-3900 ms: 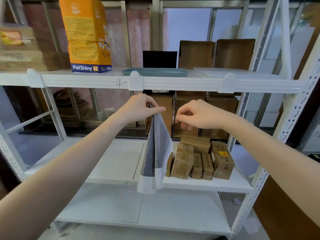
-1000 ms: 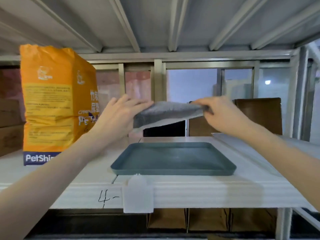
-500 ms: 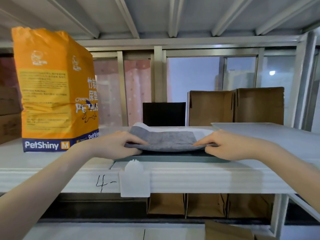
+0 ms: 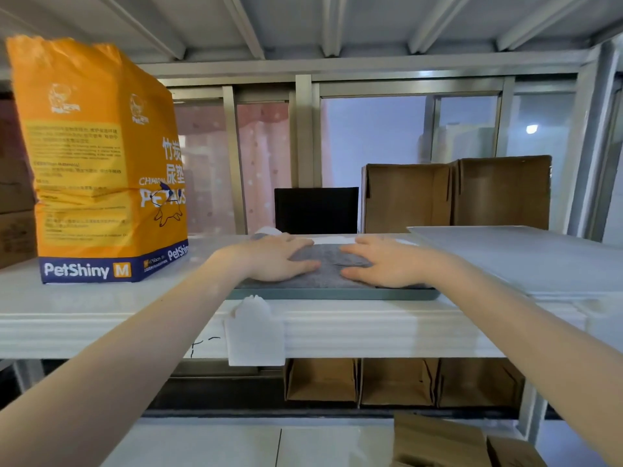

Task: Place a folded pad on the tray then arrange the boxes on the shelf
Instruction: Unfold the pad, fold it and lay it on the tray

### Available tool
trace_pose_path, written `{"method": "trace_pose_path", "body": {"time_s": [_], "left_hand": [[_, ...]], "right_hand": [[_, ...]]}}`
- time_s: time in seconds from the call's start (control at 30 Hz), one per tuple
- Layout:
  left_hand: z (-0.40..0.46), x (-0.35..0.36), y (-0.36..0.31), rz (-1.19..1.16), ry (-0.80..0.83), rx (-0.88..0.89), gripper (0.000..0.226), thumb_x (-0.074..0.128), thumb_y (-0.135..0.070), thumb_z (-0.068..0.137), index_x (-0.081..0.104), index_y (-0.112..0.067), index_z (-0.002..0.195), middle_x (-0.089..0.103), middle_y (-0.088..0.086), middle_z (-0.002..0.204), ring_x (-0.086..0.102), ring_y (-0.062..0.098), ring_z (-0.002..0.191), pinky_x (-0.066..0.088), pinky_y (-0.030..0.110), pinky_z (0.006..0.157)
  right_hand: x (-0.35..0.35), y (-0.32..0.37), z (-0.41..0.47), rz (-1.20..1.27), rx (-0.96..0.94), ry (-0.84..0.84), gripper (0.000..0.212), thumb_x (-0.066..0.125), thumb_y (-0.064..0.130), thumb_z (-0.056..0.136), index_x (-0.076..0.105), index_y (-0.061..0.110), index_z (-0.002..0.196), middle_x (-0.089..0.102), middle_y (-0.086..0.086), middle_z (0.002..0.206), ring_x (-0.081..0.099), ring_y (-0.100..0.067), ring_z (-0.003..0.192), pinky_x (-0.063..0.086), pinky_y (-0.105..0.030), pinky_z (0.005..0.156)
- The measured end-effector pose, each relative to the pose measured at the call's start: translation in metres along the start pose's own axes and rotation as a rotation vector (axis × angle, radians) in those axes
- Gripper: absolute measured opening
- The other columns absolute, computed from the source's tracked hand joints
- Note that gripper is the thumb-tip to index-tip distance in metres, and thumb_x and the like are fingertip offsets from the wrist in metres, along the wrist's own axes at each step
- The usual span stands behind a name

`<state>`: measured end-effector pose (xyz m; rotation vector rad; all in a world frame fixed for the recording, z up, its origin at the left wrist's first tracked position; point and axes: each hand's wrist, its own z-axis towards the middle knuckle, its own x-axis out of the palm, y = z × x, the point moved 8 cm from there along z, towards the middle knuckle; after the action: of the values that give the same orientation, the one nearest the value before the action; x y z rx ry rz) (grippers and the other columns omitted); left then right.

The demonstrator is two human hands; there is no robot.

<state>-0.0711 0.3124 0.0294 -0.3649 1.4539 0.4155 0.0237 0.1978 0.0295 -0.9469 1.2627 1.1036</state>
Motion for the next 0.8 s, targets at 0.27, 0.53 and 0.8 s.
{"method": "trace_pose_path", "body": {"time_s": [0.27, 0.53, 0.8], "left_hand": [[0.001, 0.032, 0.014, -0.101, 0.227, -0.137, 0.088, 0.017, -0.084, 0.072, 0.006, -0.040, 0.148, 0.005, -0.002, 0.159, 0.004, 0.021, 0.146, 0.004, 0.050, 0.116], [-0.013, -0.007, 0.005, -0.251, -0.195, -0.019, 0.064, 0.029, -0.060, 0.092, 0.024, -0.027, 0.147, 0.024, -0.001, 0.156, 0.023, 0.017, 0.141, 0.016, 0.027, 0.106], [-0.044, -0.043, -0.031, -0.197, -0.503, 0.049, 0.066, 0.033, -0.066, 0.089, 0.025, -0.032, 0.145, 0.029, -0.002, 0.152, 0.032, 0.019, 0.136, 0.030, 0.038, 0.108]], "right_hand": [[0.027, -0.008, 0.002, 0.091, 0.062, 0.257, 0.061, 0.021, 0.055, 0.094, 0.007, 0.028, 0.147, 0.007, -0.001, 0.158, 0.005, -0.019, 0.144, 0.002, -0.040, 0.115], [-0.009, -0.013, -0.012, 0.170, 0.046, -0.281, 0.051, 0.035, 0.052, 0.093, 0.048, 0.021, 0.131, 0.049, -0.010, 0.136, 0.044, -0.026, 0.122, 0.035, -0.033, 0.088], [-0.039, -0.013, -0.047, 0.111, -0.020, -0.468, 0.060, 0.039, 0.056, 0.090, 0.034, 0.025, 0.141, 0.037, -0.004, 0.147, 0.031, -0.022, 0.135, 0.033, -0.041, 0.102]]}}
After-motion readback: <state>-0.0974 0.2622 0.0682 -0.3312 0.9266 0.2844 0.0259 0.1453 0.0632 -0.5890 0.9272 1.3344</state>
